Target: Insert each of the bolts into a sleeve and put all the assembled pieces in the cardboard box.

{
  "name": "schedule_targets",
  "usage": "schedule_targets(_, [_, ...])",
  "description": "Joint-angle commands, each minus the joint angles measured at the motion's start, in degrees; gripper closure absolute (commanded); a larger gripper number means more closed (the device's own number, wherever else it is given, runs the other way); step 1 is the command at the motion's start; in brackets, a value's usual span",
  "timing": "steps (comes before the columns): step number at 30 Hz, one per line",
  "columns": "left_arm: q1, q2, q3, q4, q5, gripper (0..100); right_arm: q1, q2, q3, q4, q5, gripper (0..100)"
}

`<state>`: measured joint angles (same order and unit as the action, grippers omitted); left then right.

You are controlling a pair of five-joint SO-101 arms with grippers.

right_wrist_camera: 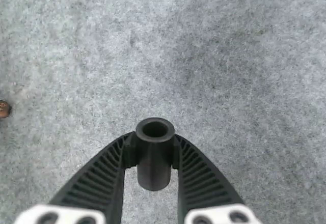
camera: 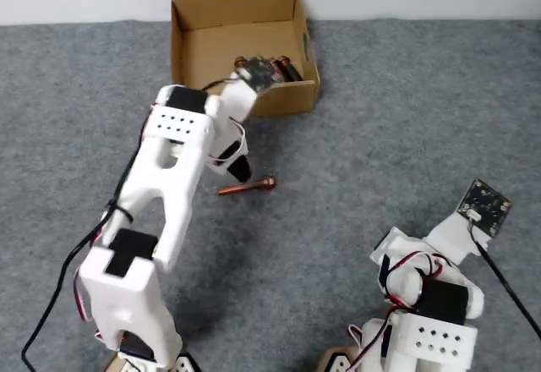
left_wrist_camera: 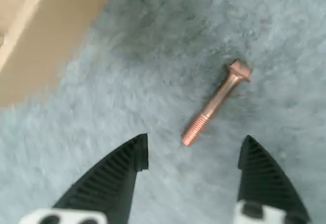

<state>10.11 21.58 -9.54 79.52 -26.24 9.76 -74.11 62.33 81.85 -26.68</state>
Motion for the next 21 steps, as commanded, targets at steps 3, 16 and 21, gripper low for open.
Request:
schedule_targets(3, [2.6, 7.3, -7.0, -3.3, -7.0, 78, 0.4, -0.7, -1.2, -0.7, 0.4, 99.1])
schedule_targets(16, [6.9, 23.9, -29.4, 8.7, -10.2, 82, 0.4, -0.7, -1.2, -0.7, 0.5, 99.1])
schedule_targets(21, [6.4, 26.2, -39.7, 15.3, -10.3, 82, 0.4, -0.7, -1.2, -0.7, 0.5, 99.1])
